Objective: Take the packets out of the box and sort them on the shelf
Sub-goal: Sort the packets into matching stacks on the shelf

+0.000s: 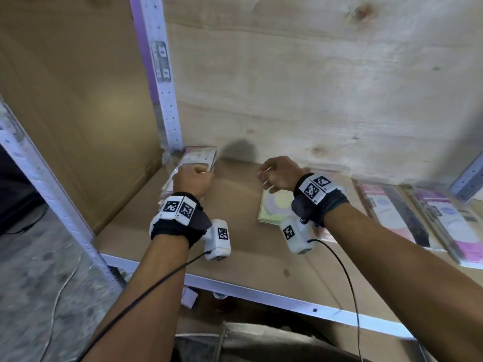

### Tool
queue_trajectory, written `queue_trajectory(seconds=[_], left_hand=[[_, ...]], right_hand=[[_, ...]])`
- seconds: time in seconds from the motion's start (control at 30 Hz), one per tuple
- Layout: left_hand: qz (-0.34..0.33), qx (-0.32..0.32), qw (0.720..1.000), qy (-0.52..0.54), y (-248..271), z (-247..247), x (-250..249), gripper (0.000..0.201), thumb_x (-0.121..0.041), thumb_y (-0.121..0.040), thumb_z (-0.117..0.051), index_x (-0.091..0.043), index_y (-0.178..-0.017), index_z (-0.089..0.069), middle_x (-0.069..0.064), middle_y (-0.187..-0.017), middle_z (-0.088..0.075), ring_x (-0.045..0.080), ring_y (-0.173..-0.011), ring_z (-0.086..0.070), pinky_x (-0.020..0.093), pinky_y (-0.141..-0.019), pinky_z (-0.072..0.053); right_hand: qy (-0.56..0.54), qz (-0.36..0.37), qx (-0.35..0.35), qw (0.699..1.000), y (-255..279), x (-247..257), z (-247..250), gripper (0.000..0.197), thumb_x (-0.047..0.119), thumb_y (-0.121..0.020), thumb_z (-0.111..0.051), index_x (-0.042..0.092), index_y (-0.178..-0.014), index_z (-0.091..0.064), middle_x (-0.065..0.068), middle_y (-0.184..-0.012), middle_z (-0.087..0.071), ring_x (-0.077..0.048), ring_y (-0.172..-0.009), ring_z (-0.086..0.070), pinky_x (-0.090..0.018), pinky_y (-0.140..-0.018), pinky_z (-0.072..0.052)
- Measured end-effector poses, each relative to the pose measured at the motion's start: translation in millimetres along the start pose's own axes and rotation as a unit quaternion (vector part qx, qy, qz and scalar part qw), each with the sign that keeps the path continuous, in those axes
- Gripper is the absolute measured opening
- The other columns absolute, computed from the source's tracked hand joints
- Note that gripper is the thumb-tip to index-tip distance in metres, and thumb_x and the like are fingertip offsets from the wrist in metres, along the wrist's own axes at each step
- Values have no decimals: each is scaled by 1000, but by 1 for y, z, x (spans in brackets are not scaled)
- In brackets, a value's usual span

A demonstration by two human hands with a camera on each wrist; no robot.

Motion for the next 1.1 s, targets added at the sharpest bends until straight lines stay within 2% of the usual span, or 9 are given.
queue_trajectory(seconds=[0.03, 0.2, 0.37, 0.5, 0.6, 0.7, 0.77, 0.9, 1.1], left_hand=[[13, -10, 1000, 12, -4, 12, 6, 17, -16, -84, -69, -14, -100, -76, 8, -106, -72, 21, -92, -62, 22, -88, -46], [45, -7, 998, -45, -15, 49, 36, 16, -17, -85, -65, -5, -91, -74, 18, -90, -66, 30, -80, -56, 30, -75, -45], [67, 37, 994, -82, -13, 45, 50, 37, -24, -87, -66, -4, -118, -64, 18, -118, -67, 35, -106, -63, 34, -87, -48], [30, 56, 991, -114, -16, 48, 47, 30, -21, -89, -61, 5, -103, -68, 26, -109, -68, 40, -103, -64, 38, -85, -50], [16, 72, 988, -137, -12, 52, 45, 24, -19, -90, -61, 3, -89, -72, 22, -95, -69, 30, -82, -60, 30, -75, -45], [22, 94, 982, -161, -6, 54, 40, 15, -12, -88, -59, -8, -73, -59, 16, -77, -50, 23, -72, -42, 27, -68, -35], [15, 104, 980, -171, -2, 56, 34, 12, -4, -87, -58, -14, -81, -59, 10, -83, -49, 24, -77, -43, 26, -70, -36], [-33, 106, 979, -172, 10, 52, 20, 49, -1, -90, -61, -16, -136, -57, 5, -124, -61, 25, -105, -60, 26, -83, -50], [-204, 100, 914, -336, 42, 21, -35, 34, -32, -86, -67, -30, -120, -70, 3, -133, -58, 24, -129, -44, 38, -110, -27]], right_hand=[[-6, 13, 7, 1000, -3, 8, -10, 3, 12, -89, -66, 11, -91, -67, -9, -84, -68, -20, -66, -67, -27, -56, -55], [-50, 30, 65, 996, -15, 37, -72, 11, 1, -92, -56, 8, -85, -60, -12, -76, -62, -22, -59, -60, -26, -49, -52], [-71, 18, 87, 993, -28, 49, -119, 24, -5, -90, -53, 6, -69, -55, -19, -70, -57, -26, -52, -55, -40, -64, -54], [-123, -2, 59, 991, -35, 45, -132, 24, 1, -91, -63, 9, -69, -56, -15, -68, -60, -25, -54, -59, -46, -69, -59], [-148, -6, 41, 988, -30, 40, -129, 19, -6, -86, -64, 9, -78, -55, -15, -72, -59, -21, -51, -56, -37, -59, -56], [-165, -10, 32, 986, -22, 35, -118, 23, -14, -83, -62, 8, -83, -54, -15, -69, -55, -20, -50, -49, -29, -53, -49], [-177, -4, 31, 984, -15, 34, -108, 22, -15, -83, -60, 6, -88, -56, -14, -68, -54, -18, -50, -47, -25, -51, -46], [-283, -9, 49, 958, 8, 27, -83, 20, -15, -88, -55, 0, -100, -60, -14, -73, -56, -16, -54, -46, -22, -50, -40], [-408, -20, 69, 910, 52, 10, -27, 17, -4, -94, -49, -1, -102, -63, -10, -69, -52, -18, -62, -44, -15, -42, -35]])
Point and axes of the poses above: each hand's wrist, its own y-axis away from the middle knuckle, its own z-axis out of the back of the hand, x = y × z, the point moved 7 cm from there along -y, towards the middle knuckle
